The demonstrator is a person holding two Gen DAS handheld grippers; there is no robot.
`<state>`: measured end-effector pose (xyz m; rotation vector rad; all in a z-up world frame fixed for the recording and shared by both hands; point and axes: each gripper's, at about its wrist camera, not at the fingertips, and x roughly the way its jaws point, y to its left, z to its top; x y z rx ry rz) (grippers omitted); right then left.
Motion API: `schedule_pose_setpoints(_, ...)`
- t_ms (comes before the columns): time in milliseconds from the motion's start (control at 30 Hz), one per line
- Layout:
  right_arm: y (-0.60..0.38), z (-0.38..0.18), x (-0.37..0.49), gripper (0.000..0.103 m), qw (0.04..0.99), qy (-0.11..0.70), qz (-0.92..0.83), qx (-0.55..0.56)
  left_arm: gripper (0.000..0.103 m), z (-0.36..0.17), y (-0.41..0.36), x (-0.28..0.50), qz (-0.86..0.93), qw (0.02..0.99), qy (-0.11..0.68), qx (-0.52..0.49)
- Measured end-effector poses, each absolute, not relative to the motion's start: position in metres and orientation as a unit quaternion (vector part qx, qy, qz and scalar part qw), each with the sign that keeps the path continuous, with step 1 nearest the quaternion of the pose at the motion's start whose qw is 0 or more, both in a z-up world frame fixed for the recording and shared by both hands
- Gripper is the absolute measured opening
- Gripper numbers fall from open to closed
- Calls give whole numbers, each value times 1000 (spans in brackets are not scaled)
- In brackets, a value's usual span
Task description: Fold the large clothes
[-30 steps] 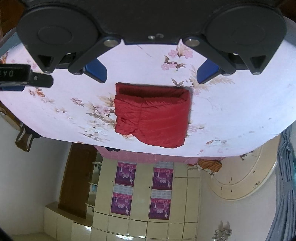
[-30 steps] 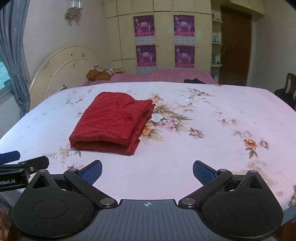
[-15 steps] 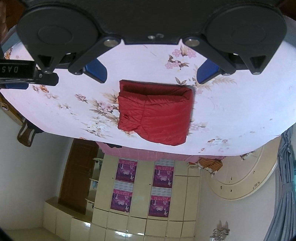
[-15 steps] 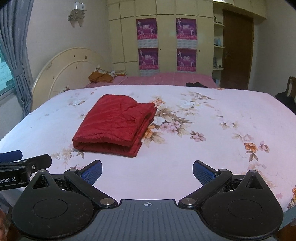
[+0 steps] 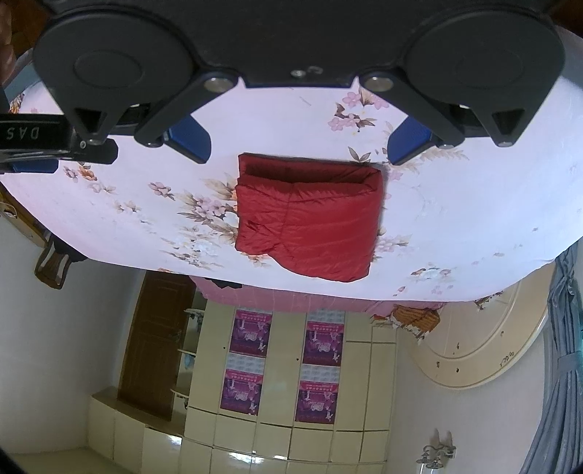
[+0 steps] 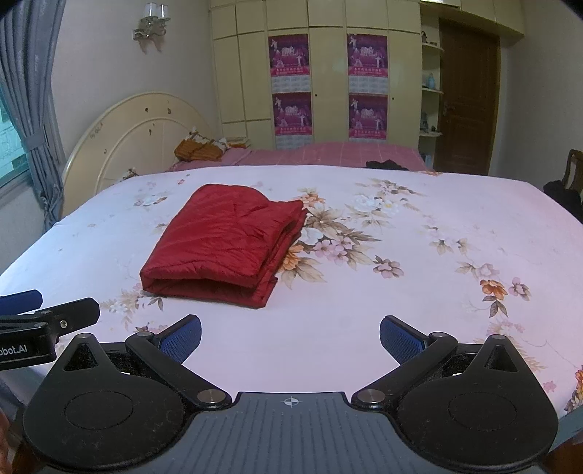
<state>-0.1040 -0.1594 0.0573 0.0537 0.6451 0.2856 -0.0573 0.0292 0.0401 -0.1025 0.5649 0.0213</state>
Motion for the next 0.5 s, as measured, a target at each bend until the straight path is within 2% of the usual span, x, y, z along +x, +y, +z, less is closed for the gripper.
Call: schedule_pose_setpoints(500,-169,57,-105,103,938,312,146,30,103,43,26,-55,6,961,273,-45)
